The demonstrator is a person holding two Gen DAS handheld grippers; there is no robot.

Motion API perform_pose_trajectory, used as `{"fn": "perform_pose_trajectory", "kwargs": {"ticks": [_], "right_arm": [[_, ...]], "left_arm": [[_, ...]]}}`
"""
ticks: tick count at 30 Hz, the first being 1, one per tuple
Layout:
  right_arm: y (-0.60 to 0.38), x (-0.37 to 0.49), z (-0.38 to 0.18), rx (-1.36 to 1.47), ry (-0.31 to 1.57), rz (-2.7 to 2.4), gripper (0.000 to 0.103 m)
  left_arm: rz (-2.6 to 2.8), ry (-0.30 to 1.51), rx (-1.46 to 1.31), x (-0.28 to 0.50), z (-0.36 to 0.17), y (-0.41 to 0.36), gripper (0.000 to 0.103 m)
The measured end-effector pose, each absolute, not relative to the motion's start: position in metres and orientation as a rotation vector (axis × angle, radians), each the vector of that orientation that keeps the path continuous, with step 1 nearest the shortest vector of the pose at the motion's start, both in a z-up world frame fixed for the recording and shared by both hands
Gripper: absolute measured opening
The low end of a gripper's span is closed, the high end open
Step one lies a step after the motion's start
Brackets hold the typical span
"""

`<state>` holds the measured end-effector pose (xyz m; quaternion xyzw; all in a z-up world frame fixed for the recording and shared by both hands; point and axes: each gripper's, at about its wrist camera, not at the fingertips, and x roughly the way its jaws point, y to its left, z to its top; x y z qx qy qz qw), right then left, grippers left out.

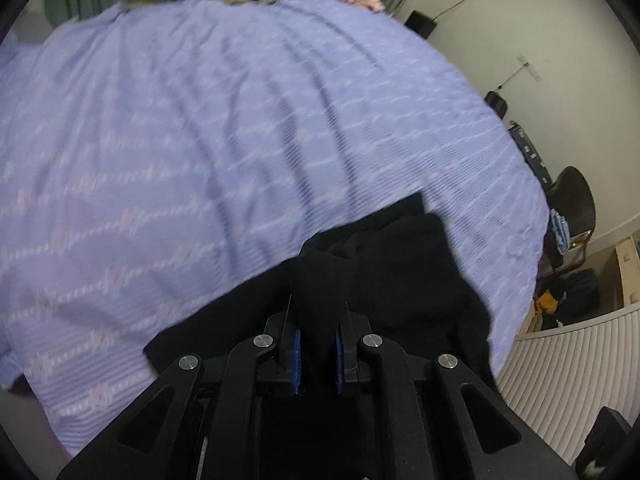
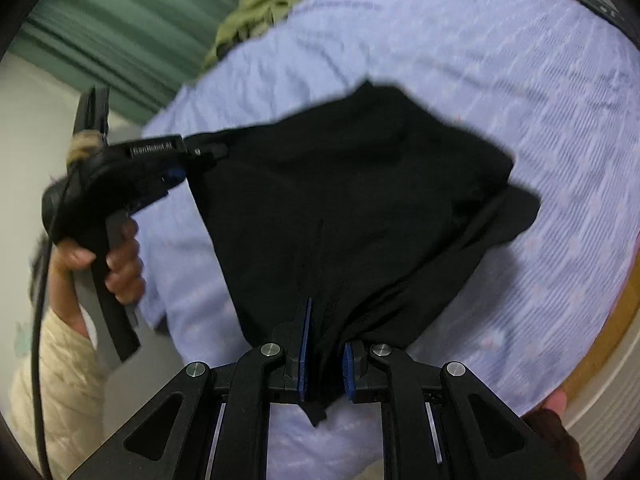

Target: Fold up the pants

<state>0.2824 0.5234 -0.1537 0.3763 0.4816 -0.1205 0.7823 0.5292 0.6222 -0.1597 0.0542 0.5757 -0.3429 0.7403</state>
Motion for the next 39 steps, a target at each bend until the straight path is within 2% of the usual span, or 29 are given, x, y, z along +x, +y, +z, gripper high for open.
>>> {"fn": "perform_pose_trajectory", "kwargs": {"ticks": [7, 13, 15, 18, 19, 20, 21, 22, 23, 24, 26, 27, 28, 31, 39], "right_arm": [[0.542, 0.284, -0.200, 0.969, 1.176, -0.237, 0.015], [0.562, 0.273, -0.233, 1.034, 1.276, -0.220, 0.015], [0.566, 0.274, -0.240, 1.030, 1.299, -0.222, 0.015], [0.568, 0.276, -0.245, 1.013, 1.340, -0.250, 0.015], [0.567, 0.276, -0.245, 1.006, 1.358, -0.264, 0.016], [0.567, 0.275, -0.245, 0.999, 1.370, -0.268, 0.018], [0.565, 0.273, -0.243, 0.989, 1.377, -0.265, 0.026], [0.561, 0.269, -0.239, 0.977, 1.370, -0.256, 0.034], [0.557, 0.267, -0.235, 0.964, 1.361, -0.253, 0.036], [0.549, 0.263, -0.226, 0.935, 1.342, -0.251, 0.038], [0.532, 0.253, -0.209, 0.854, 1.306, -0.246, 0.051], [0.521, 0.247, -0.198, 0.799, 1.277, -0.249, 0.064], [0.512, 0.241, -0.188, 0.757, 1.247, -0.255, 0.070], [0.478, 0.217, -0.151, 0.597, 1.129, -0.262, 0.076], [0.386, 0.155, -0.080, 0.371, 0.928, -0.195, 0.085]], "left_arm": [[-0.690, 1.285, 0.122, 0.535, -0.182, 0.650, 0.015], [-0.569, 1.240, 0.168, 0.543, -0.187, 0.665, 0.021], [-0.503, 1.223, 0.176, 0.546, -0.186, 0.671, 0.026], [-0.317, 1.137, 0.229, 0.548, -0.177, 0.683, 0.041], [-0.262, 1.099, 0.246, 0.544, -0.169, 0.687, 0.050], [-0.245, 1.079, 0.251, 0.542, -0.164, 0.689, 0.053], [-0.238, 1.055, 0.250, 0.536, -0.156, 0.692, 0.055], [-0.243, 1.039, 0.244, 0.528, -0.146, 0.696, 0.061], [-0.245, 1.029, 0.239, 0.522, -0.140, 0.698, 0.067], [-0.253, 1.009, 0.229, 0.511, -0.131, 0.702, 0.068], [-0.256, 0.972, 0.230, 0.489, -0.114, 0.708, 0.073], [-0.253, 0.953, 0.238, 0.474, -0.106, 0.710, 0.075], [-0.256, 0.930, 0.247, 0.458, -0.097, 0.711, 0.080], [-0.251, 0.872, 0.287, 0.410, -0.077, 0.706, 0.089], [-0.215, 0.816, 0.258, 0.277, -0.042, 0.652, 0.093]]}}
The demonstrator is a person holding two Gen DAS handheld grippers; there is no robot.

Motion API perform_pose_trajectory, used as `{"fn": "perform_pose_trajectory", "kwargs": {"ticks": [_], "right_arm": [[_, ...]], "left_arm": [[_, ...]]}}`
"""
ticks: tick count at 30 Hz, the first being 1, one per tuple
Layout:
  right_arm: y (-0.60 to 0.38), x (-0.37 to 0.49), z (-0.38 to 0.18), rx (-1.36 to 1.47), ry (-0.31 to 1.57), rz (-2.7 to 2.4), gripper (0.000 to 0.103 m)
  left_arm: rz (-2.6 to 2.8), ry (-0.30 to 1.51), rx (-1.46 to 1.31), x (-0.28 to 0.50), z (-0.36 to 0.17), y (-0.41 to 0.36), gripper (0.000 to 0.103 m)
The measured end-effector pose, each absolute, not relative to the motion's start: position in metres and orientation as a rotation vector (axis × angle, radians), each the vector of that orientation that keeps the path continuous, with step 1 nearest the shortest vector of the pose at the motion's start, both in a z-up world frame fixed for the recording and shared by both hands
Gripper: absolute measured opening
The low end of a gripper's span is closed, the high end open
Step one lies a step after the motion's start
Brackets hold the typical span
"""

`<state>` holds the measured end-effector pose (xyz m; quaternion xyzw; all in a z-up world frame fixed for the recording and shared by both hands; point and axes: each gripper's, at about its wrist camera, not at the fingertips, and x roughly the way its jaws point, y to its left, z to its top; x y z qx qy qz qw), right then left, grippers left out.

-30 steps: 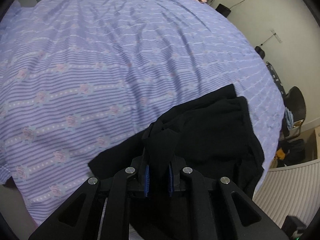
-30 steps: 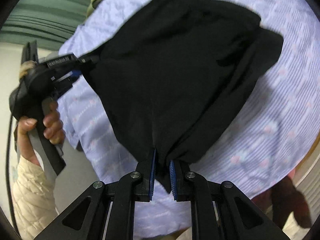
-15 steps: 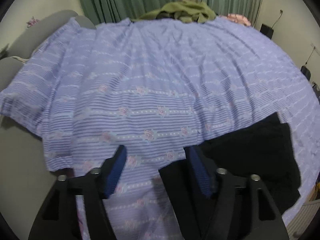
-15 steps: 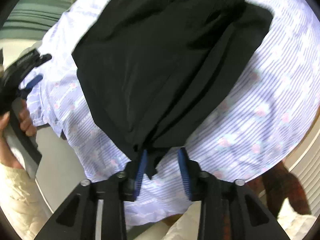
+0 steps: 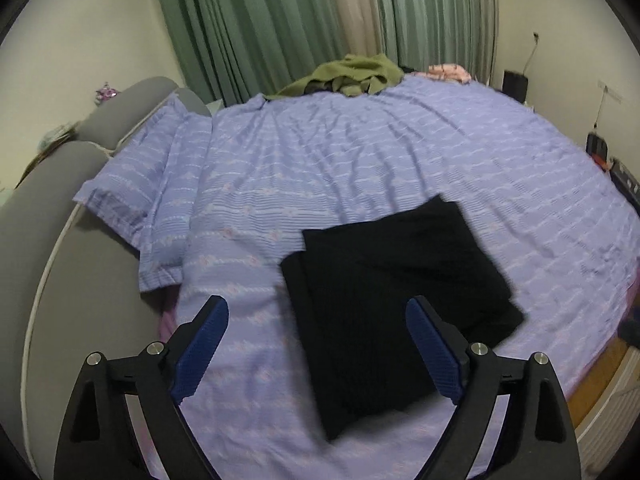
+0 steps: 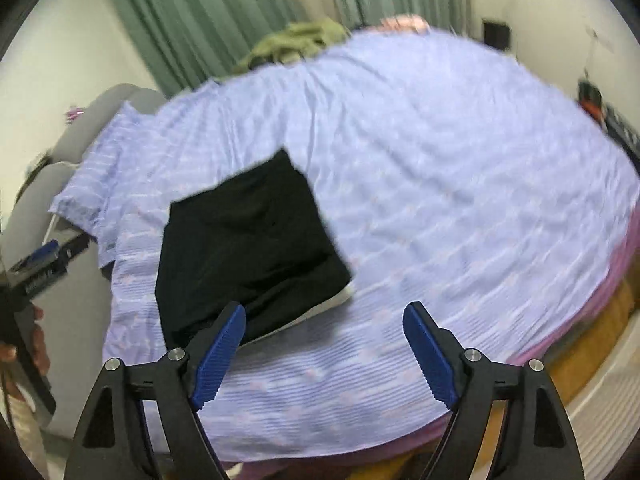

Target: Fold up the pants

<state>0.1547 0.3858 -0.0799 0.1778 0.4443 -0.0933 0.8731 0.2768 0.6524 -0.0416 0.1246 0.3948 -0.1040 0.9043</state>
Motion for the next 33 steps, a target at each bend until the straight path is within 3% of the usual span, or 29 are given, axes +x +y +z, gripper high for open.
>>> {"fn": "perform_pose_trajectory", "kwargs": {"ticks": [13, 33], "right_arm": [[0.209, 0.056, -0.001, 0.249, 0.783, -0.034, 0.092], [0.043, 0.008, 0.016, 0.292, 0.734, -0.028, 0.092]], "left_arm": [[-0.073, 0.779, 0.073, 0.099, -0.005, 0.486, 0.103], [-0.093, 0.720, 0.089, 0.051, 0.024, 0.307, 0.103]]}}
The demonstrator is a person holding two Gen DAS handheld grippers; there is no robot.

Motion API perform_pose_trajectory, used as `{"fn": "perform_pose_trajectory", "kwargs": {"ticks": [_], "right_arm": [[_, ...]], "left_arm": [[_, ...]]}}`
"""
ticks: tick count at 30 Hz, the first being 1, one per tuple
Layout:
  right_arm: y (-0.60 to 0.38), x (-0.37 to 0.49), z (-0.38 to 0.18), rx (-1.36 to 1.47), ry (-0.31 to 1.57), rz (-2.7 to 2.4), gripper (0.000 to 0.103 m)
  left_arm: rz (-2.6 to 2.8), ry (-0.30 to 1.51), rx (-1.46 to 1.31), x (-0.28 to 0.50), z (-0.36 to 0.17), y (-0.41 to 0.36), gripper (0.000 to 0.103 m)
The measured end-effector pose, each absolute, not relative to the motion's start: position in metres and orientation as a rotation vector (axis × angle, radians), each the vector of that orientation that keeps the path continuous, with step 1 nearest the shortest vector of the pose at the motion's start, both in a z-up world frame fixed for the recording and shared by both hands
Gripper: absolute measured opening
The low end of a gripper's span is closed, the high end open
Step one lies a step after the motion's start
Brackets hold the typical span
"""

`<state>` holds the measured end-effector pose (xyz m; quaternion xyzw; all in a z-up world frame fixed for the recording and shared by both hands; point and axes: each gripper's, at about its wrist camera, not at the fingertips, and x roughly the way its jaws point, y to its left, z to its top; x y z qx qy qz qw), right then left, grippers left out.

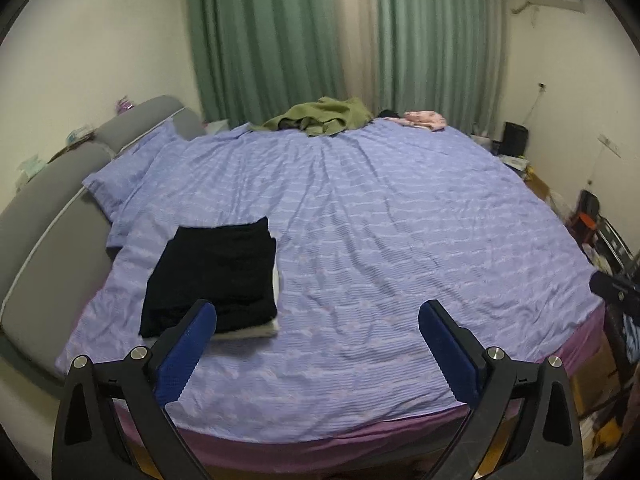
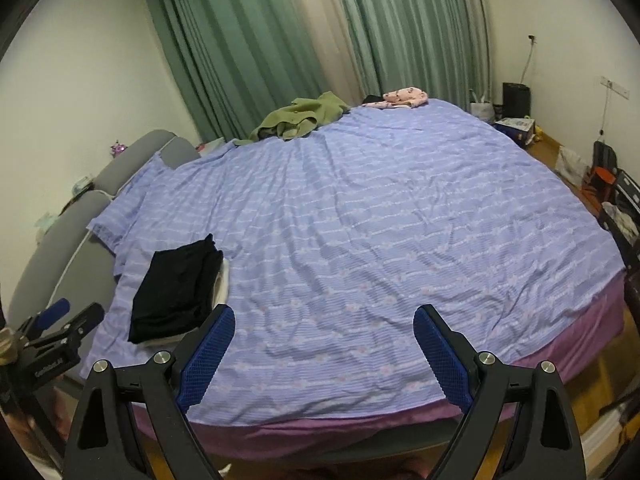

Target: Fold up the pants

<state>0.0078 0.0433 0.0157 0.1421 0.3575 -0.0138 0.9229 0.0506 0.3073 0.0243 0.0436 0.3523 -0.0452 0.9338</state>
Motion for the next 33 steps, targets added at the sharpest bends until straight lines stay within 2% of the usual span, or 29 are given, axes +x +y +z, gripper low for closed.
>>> {"fn": "perform_pose_trajectory", "kwargs": {"ticks": [15, 33], "right_arm": [[-0.053, -0.009, 0.025, 0.206, 0.723, 0.035, 0.092], [-0.083, -0.031, 0.030, 0.193, 0.690, 0.028, 0.092]], "left_arm": [[-0.079, 0.672, 0.042, 0.017, 0.035, 0.200, 0.103], [-0.114, 0.655, 0.089, 0.002, 0.043, 0.161, 0.103]]}}
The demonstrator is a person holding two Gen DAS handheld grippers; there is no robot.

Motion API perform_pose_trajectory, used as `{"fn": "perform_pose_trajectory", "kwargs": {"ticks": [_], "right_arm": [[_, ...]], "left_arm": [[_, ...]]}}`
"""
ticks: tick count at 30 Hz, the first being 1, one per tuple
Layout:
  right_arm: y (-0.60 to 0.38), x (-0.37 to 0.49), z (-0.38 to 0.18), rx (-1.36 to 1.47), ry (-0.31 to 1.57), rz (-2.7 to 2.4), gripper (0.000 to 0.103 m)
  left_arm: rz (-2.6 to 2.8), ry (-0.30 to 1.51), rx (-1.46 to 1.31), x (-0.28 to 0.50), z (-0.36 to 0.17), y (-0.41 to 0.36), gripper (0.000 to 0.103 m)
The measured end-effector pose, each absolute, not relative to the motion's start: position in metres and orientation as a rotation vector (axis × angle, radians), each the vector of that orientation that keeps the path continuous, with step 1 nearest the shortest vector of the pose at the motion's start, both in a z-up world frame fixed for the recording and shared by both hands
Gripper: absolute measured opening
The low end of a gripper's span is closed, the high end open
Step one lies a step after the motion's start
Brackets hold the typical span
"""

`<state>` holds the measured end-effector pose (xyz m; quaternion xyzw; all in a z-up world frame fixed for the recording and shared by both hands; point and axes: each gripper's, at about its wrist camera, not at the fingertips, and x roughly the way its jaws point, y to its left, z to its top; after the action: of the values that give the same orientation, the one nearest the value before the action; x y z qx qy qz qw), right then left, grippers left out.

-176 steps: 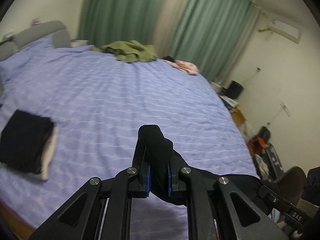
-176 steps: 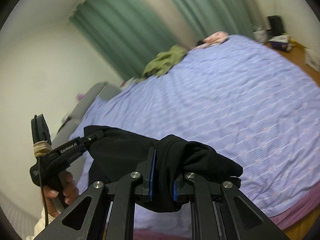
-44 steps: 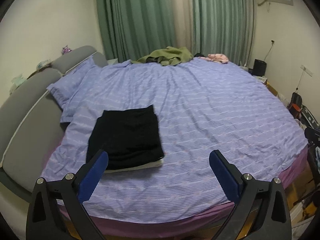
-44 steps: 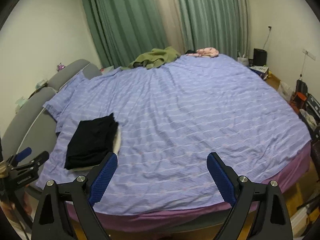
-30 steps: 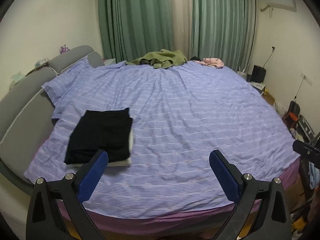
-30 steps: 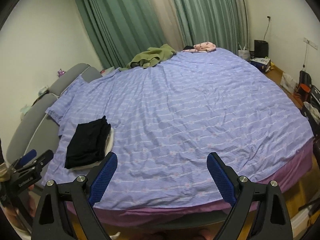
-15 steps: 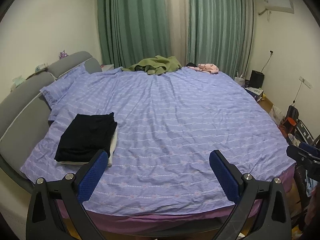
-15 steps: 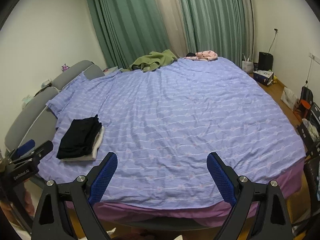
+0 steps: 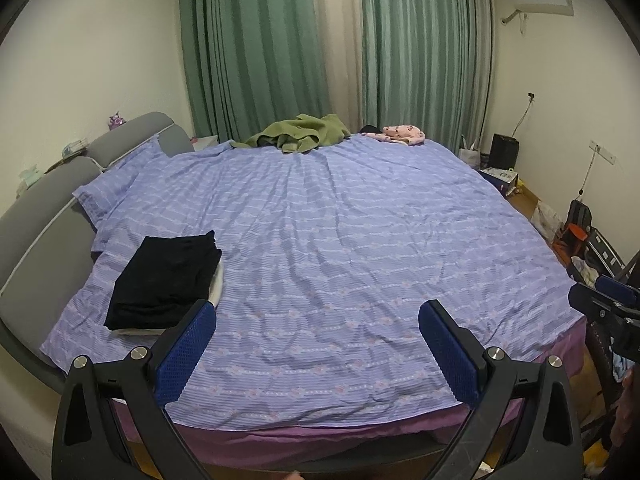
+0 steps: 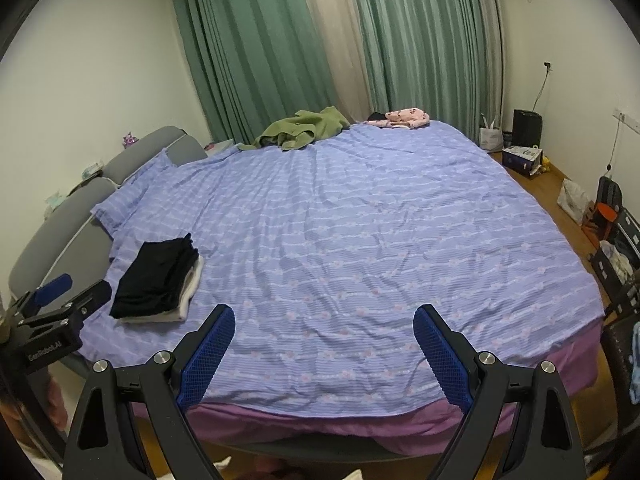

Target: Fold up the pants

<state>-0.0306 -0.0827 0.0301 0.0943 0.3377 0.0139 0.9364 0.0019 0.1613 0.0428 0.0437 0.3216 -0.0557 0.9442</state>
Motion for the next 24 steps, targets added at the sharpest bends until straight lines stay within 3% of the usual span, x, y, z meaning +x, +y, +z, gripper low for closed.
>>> {"fn": "perform_pose_trajectory", "kwargs": {"ticks": [24], "right_arm": [[-0.090, -0.033, 0.031, 0.191, 0.693, 0.041, 0.092]], "left_arm": [[-0.081, 0.652, 0.121, -0.003, 0.043, 0.149, 0.103]]}}
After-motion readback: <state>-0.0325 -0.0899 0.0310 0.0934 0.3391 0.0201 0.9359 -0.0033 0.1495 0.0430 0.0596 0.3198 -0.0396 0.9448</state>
